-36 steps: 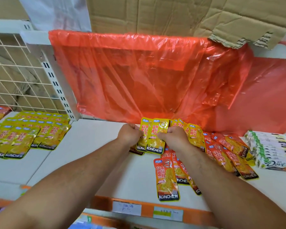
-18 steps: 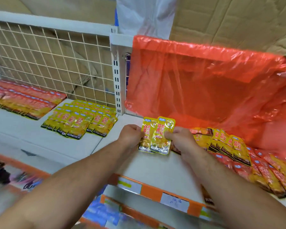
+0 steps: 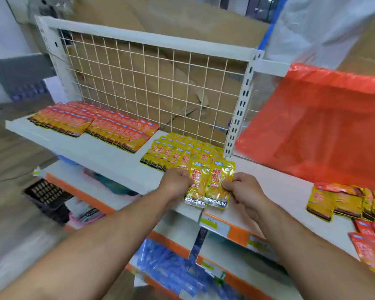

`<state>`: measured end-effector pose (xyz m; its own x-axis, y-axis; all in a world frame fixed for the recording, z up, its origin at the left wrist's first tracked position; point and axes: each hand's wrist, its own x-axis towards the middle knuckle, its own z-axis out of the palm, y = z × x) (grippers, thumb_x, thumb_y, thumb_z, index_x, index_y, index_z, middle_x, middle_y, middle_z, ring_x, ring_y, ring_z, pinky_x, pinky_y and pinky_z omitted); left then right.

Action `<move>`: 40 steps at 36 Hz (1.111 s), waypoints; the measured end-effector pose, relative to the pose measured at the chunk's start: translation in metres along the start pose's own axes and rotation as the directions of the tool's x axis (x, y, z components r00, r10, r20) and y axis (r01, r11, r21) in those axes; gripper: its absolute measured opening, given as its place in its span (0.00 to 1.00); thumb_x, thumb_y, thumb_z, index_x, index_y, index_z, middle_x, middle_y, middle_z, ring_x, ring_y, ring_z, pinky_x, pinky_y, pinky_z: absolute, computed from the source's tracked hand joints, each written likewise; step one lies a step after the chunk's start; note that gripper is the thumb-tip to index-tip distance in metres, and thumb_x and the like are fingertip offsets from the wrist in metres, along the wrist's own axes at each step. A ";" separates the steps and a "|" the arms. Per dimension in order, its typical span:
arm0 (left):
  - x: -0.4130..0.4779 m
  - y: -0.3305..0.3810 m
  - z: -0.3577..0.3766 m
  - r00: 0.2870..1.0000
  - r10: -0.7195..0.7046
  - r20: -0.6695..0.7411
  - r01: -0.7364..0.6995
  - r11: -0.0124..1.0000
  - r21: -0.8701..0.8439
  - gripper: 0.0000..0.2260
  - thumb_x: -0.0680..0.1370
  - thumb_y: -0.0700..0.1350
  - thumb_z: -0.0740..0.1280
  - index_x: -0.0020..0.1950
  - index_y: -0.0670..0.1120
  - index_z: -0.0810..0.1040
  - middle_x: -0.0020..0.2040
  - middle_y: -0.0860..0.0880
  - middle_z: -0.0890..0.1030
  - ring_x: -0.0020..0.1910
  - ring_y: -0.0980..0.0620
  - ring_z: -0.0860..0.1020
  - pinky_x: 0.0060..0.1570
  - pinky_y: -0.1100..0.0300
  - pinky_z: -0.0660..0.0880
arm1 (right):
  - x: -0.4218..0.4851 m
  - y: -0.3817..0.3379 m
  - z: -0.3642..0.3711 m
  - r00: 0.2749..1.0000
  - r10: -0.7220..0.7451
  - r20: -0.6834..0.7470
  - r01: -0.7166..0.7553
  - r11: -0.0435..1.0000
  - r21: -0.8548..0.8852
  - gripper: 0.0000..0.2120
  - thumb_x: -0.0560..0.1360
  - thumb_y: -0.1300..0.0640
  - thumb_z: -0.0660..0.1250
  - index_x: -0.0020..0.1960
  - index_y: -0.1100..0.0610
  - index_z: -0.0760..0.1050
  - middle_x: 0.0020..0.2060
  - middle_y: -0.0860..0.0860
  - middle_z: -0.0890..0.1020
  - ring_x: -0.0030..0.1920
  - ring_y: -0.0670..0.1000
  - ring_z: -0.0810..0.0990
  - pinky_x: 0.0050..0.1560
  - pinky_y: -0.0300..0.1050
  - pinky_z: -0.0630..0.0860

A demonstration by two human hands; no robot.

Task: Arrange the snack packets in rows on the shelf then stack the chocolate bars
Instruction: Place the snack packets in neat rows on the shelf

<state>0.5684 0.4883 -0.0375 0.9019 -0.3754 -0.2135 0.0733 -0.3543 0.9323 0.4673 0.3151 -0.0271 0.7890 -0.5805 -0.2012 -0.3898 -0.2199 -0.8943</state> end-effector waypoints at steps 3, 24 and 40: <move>0.006 -0.006 -0.013 1.000 -0.011 0.009 0.011 1.000 -0.006 0.12 0.75 0.35 0.70 0.35 0.46 0.71 0.30 0.46 0.68 0.29 0.50 0.65 0.35 0.59 0.64 | 0.001 -0.004 0.013 1.000 0.008 0.016 -0.008 1.000 0.006 0.09 0.72 0.60 0.74 0.37 0.57 0.76 0.28 0.53 0.75 0.29 0.52 0.70 0.30 0.46 0.66; 0.073 0.005 0.015 0.993 0.048 -0.105 -0.019 0.966 0.256 0.11 0.73 0.37 0.70 0.32 0.46 0.74 0.31 0.48 0.77 0.35 0.47 0.76 0.40 0.55 0.77 | 0.052 0.009 0.003 0.997 0.061 0.051 -0.064 0.997 0.043 0.12 0.74 0.62 0.74 0.36 0.56 0.74 0.24 0.45 0.77 0.21 0.41 0.71 0.23 0.35 0.65; 0.098 0.002 0.008 0.971 0.182 -0.156 -0.059 0.813 0.579 0.05 0.74 0.41 0.68 0.38 0.44 0.77 0.37 0.48 0.80 0.39 0.46 0.79 0.36 0.59 0.72 | 0.068 0.003 0.010 0.997 0.061 0.046 -0.062 0.998 0.023 0.11 0.73 0.61 0.74 0.38 0.56 0.72 0.29 0.49 0.76 0.25 0.45 0.70 0.25 0.37 0.62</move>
<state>0.6540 0.4443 -0.0592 0.9554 -0.2953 0.0079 -0.2405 -0.7619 0.6014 0.5246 0.2828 -0.0478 0.7848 -0.5564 -0.2731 -0.4269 -0.1658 -0.8890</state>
